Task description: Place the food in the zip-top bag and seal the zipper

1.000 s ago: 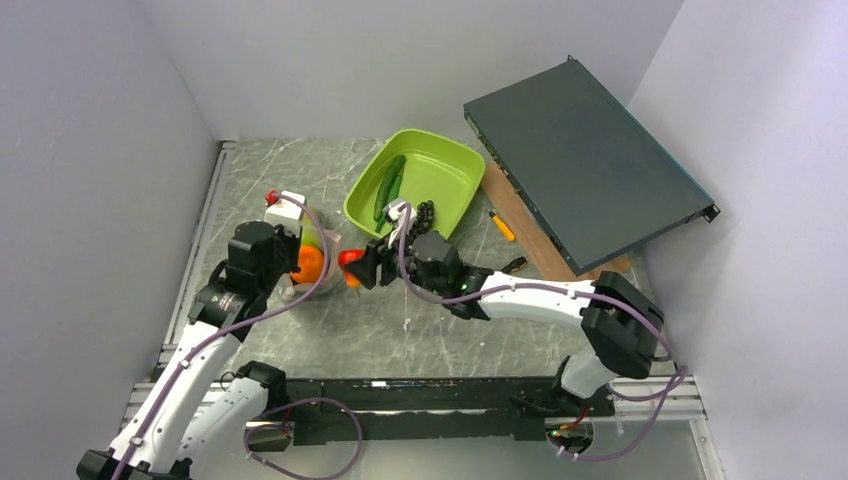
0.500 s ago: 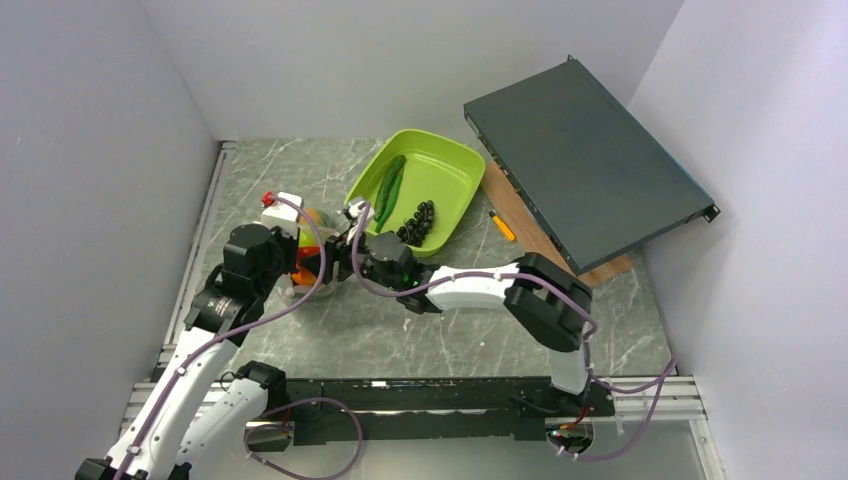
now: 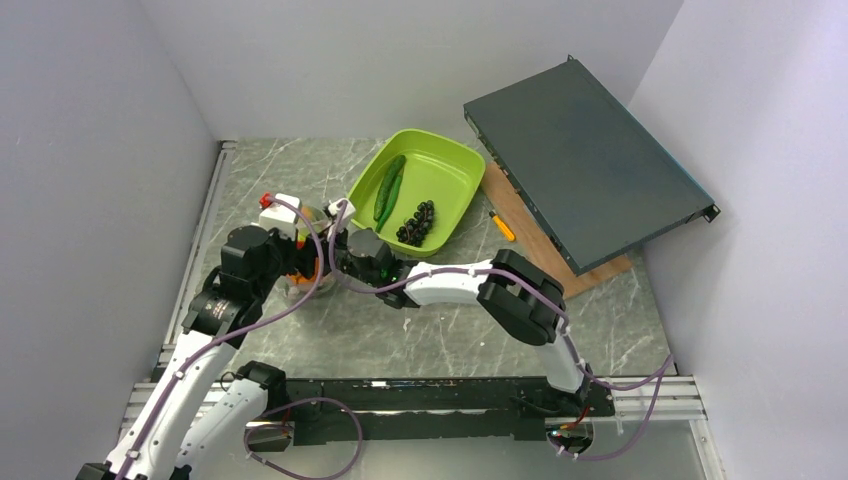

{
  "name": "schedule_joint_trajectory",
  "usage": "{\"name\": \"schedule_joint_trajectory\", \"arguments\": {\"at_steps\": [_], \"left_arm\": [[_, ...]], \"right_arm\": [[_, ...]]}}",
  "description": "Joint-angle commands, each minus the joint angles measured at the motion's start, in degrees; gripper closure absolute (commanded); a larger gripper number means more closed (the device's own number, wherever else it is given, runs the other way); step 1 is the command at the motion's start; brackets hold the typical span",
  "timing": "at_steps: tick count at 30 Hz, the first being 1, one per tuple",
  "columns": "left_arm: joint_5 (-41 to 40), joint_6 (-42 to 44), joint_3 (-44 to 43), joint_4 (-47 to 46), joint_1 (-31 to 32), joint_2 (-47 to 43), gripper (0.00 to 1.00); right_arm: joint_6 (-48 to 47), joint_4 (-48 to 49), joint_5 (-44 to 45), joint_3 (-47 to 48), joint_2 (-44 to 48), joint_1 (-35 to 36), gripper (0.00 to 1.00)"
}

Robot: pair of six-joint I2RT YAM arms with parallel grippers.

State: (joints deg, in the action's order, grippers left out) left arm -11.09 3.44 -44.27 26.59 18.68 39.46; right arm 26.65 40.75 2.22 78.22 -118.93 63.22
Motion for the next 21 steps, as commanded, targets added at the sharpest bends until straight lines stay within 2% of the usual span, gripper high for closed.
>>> {"name": "schedule_joint_trajectory", "arguments": {"at_steps": [1,4,7,11,21], "left_arm": [[-0.6,-0.8,-1.7,-3.9,0.2,-1.3,1.00],[-1.3,-0.9,-1.9,-3.7,0.2,-1.2,1.00],[-1.5,-0.8,-1.8,-3.6,0.2,-1.2,1.00],[-2.0,-0.8,-1.7,-3.6,0.2,-1.3,1.00],[-1.8,-0.8,-1.7,-3.6,0.2,-0.7,1.00]], "right_arm": [[0.5,-7.6,2.3,-0.9,4.3,0.1,0.45],[-1.6,-15.1,3.2,-1.3,7.4,0.1,0.36],[-2.8,-18.2,4.2,-3.7,10.8,0.1,0.28],[-3.7,-24.2,4.9,-4.4,14.2,0.2,0.24],[-5.8,-29.8,5.4,-5.8,19.8,0.1,0.18]]}}
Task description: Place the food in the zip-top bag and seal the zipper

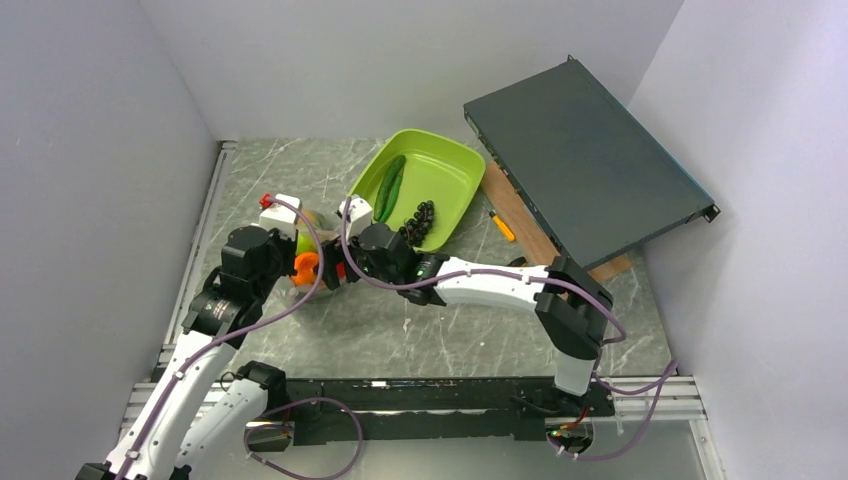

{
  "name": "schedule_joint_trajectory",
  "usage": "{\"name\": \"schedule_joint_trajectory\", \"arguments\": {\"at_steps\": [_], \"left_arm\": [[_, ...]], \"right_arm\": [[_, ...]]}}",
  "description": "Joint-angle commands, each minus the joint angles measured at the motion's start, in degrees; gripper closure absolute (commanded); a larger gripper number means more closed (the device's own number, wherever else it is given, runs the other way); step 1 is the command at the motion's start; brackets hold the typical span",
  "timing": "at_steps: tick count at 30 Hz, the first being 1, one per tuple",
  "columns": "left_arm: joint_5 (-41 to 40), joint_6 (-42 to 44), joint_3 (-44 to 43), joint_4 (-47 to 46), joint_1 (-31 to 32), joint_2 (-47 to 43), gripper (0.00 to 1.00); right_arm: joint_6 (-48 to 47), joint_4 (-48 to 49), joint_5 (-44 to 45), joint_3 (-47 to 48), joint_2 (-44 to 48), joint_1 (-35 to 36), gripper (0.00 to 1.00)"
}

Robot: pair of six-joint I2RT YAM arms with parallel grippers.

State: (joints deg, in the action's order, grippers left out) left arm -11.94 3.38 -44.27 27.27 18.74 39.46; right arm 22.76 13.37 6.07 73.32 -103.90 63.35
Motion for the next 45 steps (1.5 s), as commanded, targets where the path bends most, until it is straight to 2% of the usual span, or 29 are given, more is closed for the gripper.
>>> {"name": "schedule_joint_trajectory", "arguments": {"at_steps": [1,4,11,16,21,26,30,33,35,37,39,41,45], "left_arm": [[-0.8,-0.7,-1.8,-4.2,0.1,-0.6,1.00],[-0.7,-0.7,-1.8,-4.2,0.2,-0.7,1.00],[-0.5,-0.7,-1.8,-4.3,0.1,-0.6,1.00],[-0.5,-0.7,-1.8,-4.2,0.2,-0.4,1.00],[-0.1,-0.7,-2.0,-4.2,0.2,0.1,1.00],[0.1,-0.7,-1.9,-4.2,0.1,0.0,1.00],[-0.1,-0.7,-1.9,-4.1,0.1,0.0,1.00],[-0.2,-0.7,-2.0,-4.1,0.1,0.1,1.00],[0.0,-0.7,-1.9,-4.0,0.1,0.1,1.00],[-0.1,-0.7,-1.9,-4.0,0.1,0.0,1.00],[-0.1,-0.8,-1.9,-4.0,0.1,-0.1,1.00],[-0.1,-0.8,-1.9,-4.0,0.0,0.0,1.00],[0.6,-0.6,-1.9,-4.6,0.1,0.8,1.00]], "right_arm": [[-2.3,-2.7,2.0,-1.1,5.4,-0.1,0.17],[-2.8,-2.6,3.9,-2.5,6.6,-0.3,0.15],[-0.1,-2.9,2.4,-2.4,5.3,-0.8,0.15],[0.6,-1.5,-2.1,-4.6,7.2,-0.8,0.15],[2.9,2.5,-10.4,-8.5,9.2,-1.1,0.14],[5.9,9.5,-12.5,-10.8,7.3,-1.1,0.14],[9.1,11.1,-15.6,-8.5,4.6,-1.1,0.18],[11.2,12.0,-16.6,-7.9,2.8,-1.1,0.30],[9.8,11.3,-15.7,-7.6,2.1,-1.1,0.33],[4.5,7.3,-10.5,-7.4,2.5,-1.1,0.31],[-1.0,1.1,-3.8,-7.7,3.6,-1.3,0.27],[-6.3,0.2,-0.4,-11.2,6.2,-1.4,0.22],[-8.7,-4.6,4.7,-18.0,13.7,-1.8,0.18]]}}
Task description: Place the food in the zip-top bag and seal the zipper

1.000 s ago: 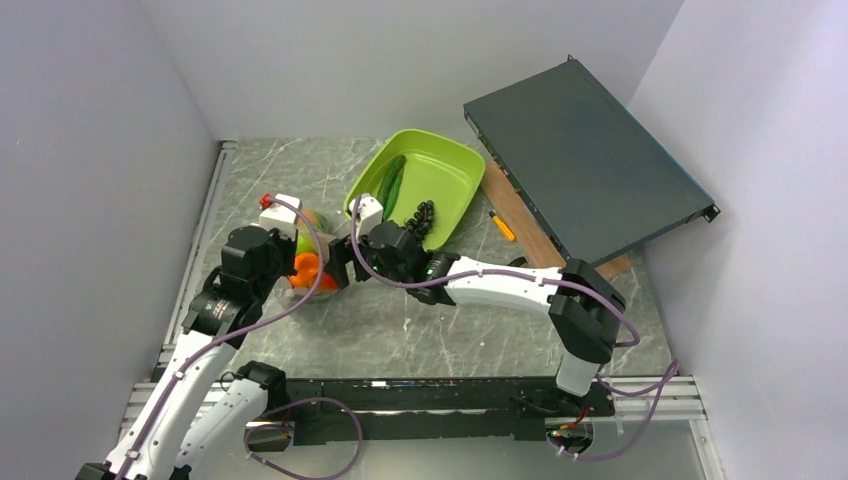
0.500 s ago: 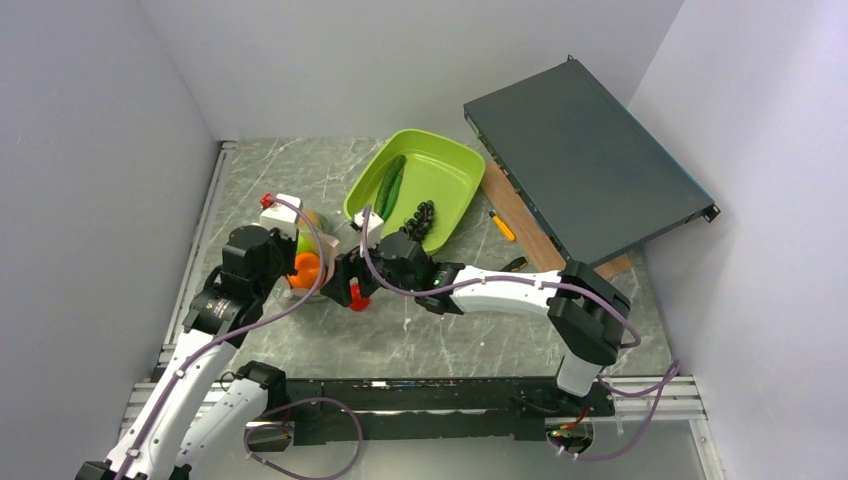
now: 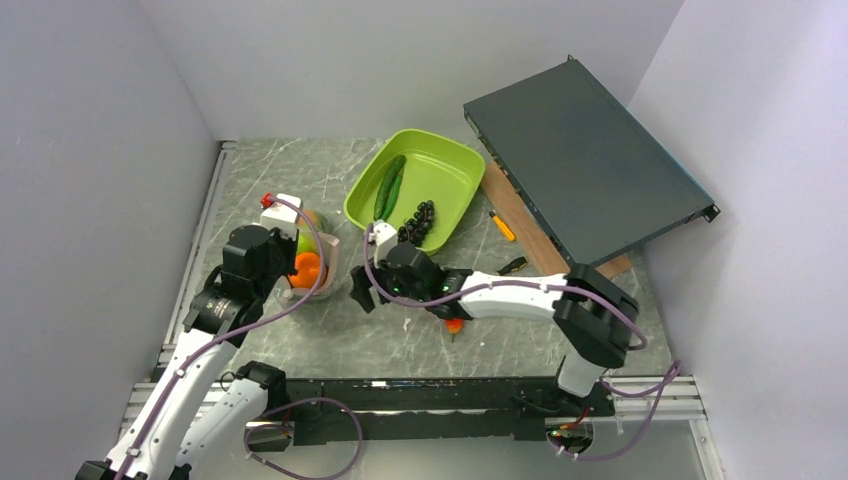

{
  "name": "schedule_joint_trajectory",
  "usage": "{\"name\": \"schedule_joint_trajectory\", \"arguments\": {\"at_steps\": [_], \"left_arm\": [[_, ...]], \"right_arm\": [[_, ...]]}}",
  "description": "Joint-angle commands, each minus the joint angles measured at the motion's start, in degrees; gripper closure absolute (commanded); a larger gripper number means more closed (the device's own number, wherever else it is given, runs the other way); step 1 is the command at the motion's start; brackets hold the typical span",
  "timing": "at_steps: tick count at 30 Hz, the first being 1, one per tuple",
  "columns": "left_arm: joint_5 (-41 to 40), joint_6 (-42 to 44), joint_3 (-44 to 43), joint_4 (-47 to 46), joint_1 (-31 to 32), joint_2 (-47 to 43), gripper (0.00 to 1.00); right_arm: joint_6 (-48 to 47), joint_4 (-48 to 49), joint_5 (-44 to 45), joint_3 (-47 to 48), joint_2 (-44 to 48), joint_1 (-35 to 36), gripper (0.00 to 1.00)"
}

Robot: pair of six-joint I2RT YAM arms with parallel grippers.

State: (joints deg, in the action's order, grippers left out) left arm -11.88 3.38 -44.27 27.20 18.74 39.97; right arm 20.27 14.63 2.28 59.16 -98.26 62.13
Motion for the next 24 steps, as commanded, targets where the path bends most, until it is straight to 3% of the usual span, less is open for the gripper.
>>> {"name": "schedule_joint_trajectory", "arguments": {"at_steps": [1,7,14,19,24], "left_arm": [[0.7,-0.5,-2.0,-4.5,0.0,0.6,1.00],[0.7,-0.7,-2.1,-4.5,0.0,1.0,1.00],[0.7,-0.8,-2.1,-4.0,0.0,1.0,1.00],[0.6,-0.8,-2.1,-3.9,0.1,1.0,1.00],[0.3,-0.8,-1.9,-3.8,0.1,0.7,1.00]], "right_arm": [[-5.3,-8.5,10.7,-4.5,9.7,-0.5,0.17],[3.0,-16.1,23.2,-14.3,21.9,-0.8,0.07],[30.5,-39.3,38.3,-22.5,30.7,-8.1,0.07],[44.8,-51.9,33.9,-24.8,34.4,-8.3,0.07],[39.4,-49.5,18.3,-29.4,37.8,-8.2,0.06]]}}
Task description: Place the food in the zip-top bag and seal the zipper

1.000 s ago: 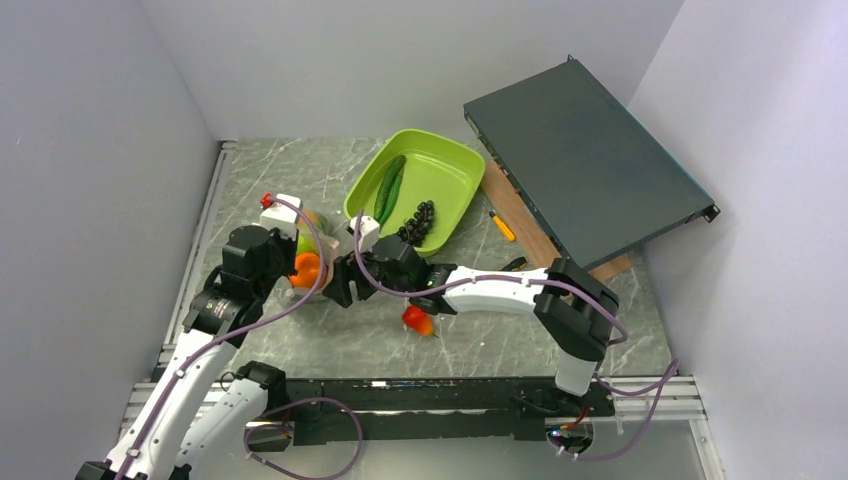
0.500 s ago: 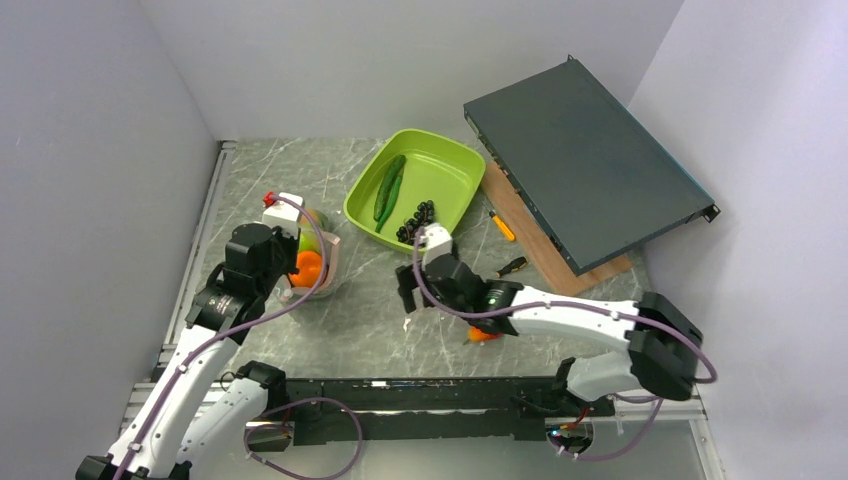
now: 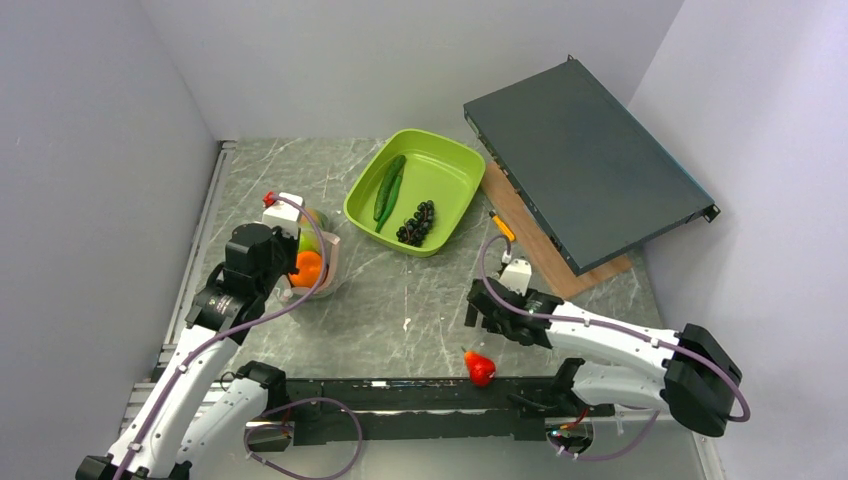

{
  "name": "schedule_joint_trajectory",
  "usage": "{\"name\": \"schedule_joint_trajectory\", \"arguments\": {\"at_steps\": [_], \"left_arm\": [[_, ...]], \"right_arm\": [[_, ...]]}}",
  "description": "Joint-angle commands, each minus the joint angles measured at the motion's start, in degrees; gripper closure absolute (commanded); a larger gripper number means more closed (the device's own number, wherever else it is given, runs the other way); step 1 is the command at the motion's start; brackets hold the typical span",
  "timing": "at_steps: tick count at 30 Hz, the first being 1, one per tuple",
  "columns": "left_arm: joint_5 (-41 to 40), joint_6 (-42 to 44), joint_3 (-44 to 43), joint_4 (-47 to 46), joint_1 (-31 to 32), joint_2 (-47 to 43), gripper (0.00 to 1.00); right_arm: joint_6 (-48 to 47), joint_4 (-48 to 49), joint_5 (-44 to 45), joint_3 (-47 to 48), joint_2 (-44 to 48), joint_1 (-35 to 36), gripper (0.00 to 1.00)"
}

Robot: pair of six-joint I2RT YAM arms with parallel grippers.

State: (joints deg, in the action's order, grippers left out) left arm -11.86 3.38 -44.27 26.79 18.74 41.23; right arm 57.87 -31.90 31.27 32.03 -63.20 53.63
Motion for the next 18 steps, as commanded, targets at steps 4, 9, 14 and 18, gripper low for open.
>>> {"name": "schedule_joint_trajectory", "arguments": {"at_steps": [4,9,14,18], "left_arm": [[0.9,-0.8,-2.3,-3.2,0.1,0.0,1.00],[0.5,-0.9,-2.1,-3.4,0.1,-0.2,1.00],[0.8,-0.9,-2.3,-3.0,0.1,-0.2,1.00],[0.2,-0.9,-1.8,-3.3,0.1,-0.5,1.00]], "right_arm": [[-6.2,1.7,-20.2,-4.9,6.6,1.8,0.06],[-9.5,2.6,-27.4,-6.7,11.2,3.5,0.04],[-10.4,5.8,-33.8,-8.6,11.6,4.2,0.07],[-8.2,8.9,-34.6,-9.3,8.0,6.5,0.12]]}}
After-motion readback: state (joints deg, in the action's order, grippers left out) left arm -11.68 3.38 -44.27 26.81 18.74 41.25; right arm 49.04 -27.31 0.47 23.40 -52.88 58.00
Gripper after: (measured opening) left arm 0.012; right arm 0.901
